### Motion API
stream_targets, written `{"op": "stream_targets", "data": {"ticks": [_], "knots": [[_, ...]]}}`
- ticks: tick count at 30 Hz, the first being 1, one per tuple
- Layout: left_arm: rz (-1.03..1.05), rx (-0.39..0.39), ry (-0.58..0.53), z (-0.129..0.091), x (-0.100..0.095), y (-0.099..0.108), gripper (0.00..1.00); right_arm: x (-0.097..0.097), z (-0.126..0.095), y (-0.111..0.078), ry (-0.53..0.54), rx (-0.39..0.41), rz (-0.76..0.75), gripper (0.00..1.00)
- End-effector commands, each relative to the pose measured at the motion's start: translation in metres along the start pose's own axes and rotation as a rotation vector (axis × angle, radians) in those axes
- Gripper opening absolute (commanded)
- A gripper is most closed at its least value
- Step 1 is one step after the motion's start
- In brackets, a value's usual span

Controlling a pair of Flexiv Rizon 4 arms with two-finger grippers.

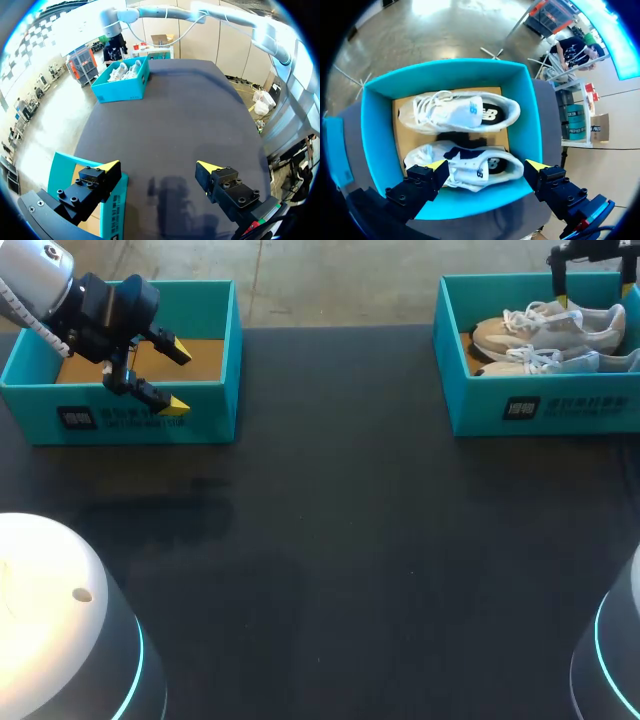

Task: Take the shoe out of the shoebox, open the shoe tongue, remove and reinsert the insole, then place the shoe into the shoebox

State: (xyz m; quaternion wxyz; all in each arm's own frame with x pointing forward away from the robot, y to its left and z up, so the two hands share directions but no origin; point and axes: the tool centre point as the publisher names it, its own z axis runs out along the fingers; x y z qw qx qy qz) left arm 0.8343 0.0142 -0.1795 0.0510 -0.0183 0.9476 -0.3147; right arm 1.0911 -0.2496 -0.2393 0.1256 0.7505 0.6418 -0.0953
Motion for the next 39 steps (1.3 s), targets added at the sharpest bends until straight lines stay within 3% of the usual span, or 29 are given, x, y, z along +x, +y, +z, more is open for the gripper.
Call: {"op": "stream_targets", "data": {"ticks": [1, 10, 12, 17, 20, 25, 39], "knots": [[0.0, -0.002, 0.0, 0.0, 0.001, 0.0, 1.0, -0.002, -0.007, -0.027, 0.0, -0.109, 0.003, 1.0], [0.0, -0.002, 0.0, 0.0, 0.001, 0.0, 1.0, -0.002, -0.007, -0.027, 0.0, -0.109, 0.003, 1.0], [-0.13, -0.027, -0.027, -0.002, 0.001, -0.001, 1.0, -0.002, -0.007, -0.027, 0.0, -0.109, 0.003, 1.0], [-0.503, -0.2, -0.116, -0.004, -0.017, -0.005, 1.0, -0.002, -0.007, -0.027, 0.0, -0.109, 0.003, 1.0], [-0.718, -0.268, -0.187, -0.007, -0.031, -0.006, 1.0, 0.001, -0.006, -0.035, -0.002, -0.101, 0.013, 1.0], [-0.92, -0.353, -0.304, -0.016, -0.037, -0.006, 1.0, 0.007, -0.01, -0.046, 0.015, -0.1, 0.014, 1.0], [-0.977, -0.359, -0.284, -0.015, -0.037, -0.006, 1.0, 0.017, -0.011, -0.079, 0.06, -0.109, -0.095, 1.0]]}}
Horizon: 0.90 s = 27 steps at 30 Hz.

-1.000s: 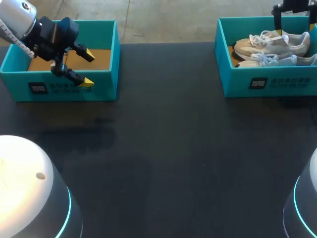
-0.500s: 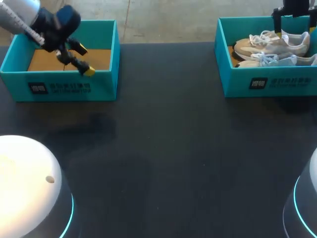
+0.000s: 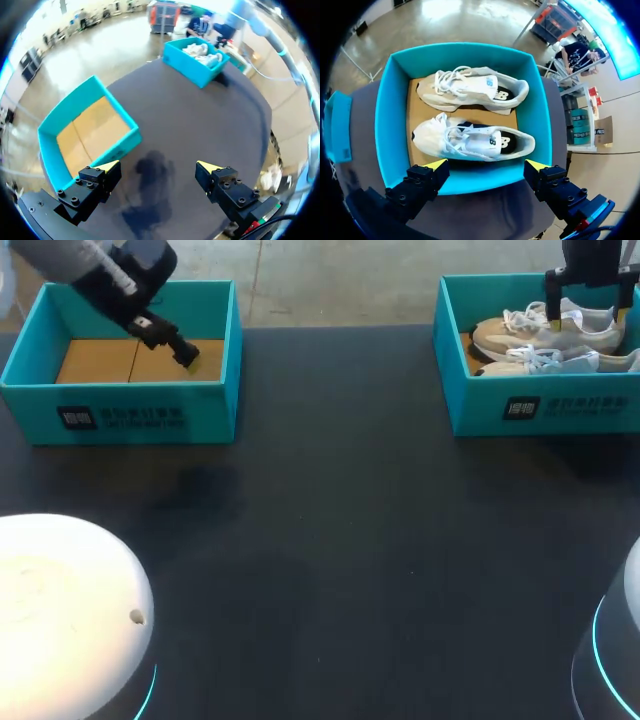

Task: Take the shoe out of the shoebox, open the shoe tongue, remove and reinsert the insole, then place the shoe into the shoebox

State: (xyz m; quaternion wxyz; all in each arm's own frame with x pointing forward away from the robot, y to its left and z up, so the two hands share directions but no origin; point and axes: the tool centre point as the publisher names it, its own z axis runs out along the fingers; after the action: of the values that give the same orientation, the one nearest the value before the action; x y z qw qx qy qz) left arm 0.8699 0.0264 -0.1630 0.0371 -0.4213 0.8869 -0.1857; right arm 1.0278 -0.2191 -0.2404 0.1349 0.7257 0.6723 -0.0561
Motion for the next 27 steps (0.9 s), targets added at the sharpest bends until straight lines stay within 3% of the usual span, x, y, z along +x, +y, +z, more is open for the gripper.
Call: {"op": "stream_targets", "data": {"ticks": [1, 10, 17, 27], "knots": [[-0.244, -0.119, -0.056, 0.002, 0.004, -0.004, 1.0, 0.0, -0.002, -0.014, 0.008, -0.036, -0.04, 1.0], [-0.516, -0.156, 0.01, 0.025, -0.004, 0.0, 1.0, 0.006, -0.002, -0.048, 0.035, 0.005, -0.014, 1.0], [-0.531, -0.153, -0.055, 0.041, -0.018, 0.0, 1.0, 0.009, -0.003, -0.071, 0.065, 0.024, 0.022, 1.0], [-0.625, -0.165, -0.137, 0.067, -0.044, 0.002, 1.0, 0.008, -0.007, -0.087, 0.083, 0.006, 0.03, 1.0]]}}
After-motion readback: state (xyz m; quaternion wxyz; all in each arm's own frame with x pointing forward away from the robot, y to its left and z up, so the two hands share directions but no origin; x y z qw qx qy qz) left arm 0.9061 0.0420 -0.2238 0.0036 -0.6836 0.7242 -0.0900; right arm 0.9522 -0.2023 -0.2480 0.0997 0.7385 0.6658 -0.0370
